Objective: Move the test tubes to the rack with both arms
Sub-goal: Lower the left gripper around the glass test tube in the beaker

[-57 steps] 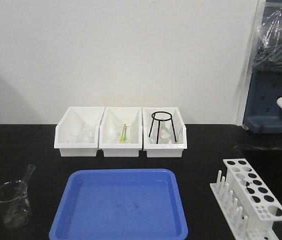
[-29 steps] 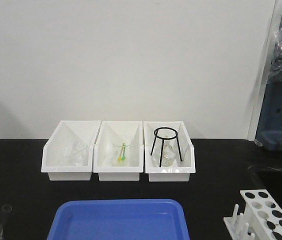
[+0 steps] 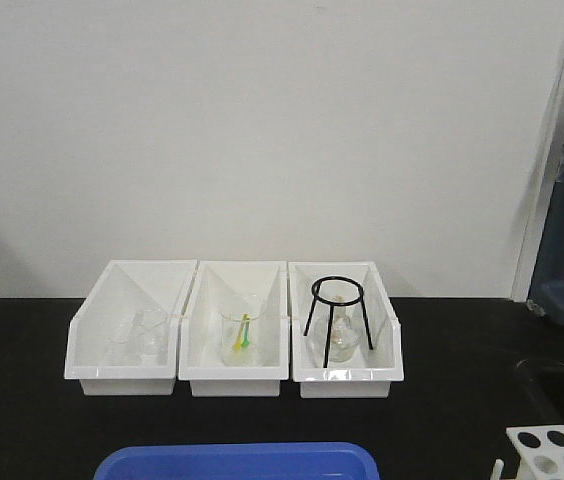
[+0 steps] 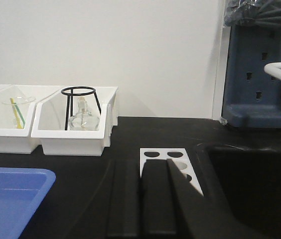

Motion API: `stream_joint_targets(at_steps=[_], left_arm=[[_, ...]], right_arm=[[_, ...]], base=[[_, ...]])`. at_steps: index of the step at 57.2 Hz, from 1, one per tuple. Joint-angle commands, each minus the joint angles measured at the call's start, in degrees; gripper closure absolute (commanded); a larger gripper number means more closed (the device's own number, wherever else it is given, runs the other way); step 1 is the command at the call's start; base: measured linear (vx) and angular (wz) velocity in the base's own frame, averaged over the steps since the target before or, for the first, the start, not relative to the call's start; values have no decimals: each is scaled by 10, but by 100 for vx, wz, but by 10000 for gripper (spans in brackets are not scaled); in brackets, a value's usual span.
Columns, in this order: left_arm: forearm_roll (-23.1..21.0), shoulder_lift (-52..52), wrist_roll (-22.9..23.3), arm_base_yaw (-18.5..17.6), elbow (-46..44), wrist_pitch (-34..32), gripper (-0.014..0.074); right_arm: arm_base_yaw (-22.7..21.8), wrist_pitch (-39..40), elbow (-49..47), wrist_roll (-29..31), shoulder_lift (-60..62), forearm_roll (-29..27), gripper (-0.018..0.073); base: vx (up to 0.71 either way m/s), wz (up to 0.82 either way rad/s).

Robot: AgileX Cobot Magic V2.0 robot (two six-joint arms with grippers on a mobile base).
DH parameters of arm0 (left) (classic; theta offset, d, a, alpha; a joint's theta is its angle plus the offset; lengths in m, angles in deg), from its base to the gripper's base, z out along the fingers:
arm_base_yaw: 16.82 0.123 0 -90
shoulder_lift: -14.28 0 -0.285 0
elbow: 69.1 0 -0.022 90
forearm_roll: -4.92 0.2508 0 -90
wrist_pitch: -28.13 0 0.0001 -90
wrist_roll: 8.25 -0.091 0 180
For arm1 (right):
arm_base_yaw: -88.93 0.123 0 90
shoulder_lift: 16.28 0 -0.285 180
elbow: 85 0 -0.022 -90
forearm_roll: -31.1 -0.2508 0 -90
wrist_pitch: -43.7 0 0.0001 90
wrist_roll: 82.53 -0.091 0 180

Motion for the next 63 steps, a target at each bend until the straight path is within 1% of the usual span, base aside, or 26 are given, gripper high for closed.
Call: stream_joint_targets(at_steps=[1,63], left_arm=[[-3,-7,5,0,-18,-43,601],[-3,-7,4,0,-18,-44,601]], right_arm=[[0,47,8,2,0,2,568],[0,47,8,2,0,2,568]], base=[[8,0],[-1,0]])
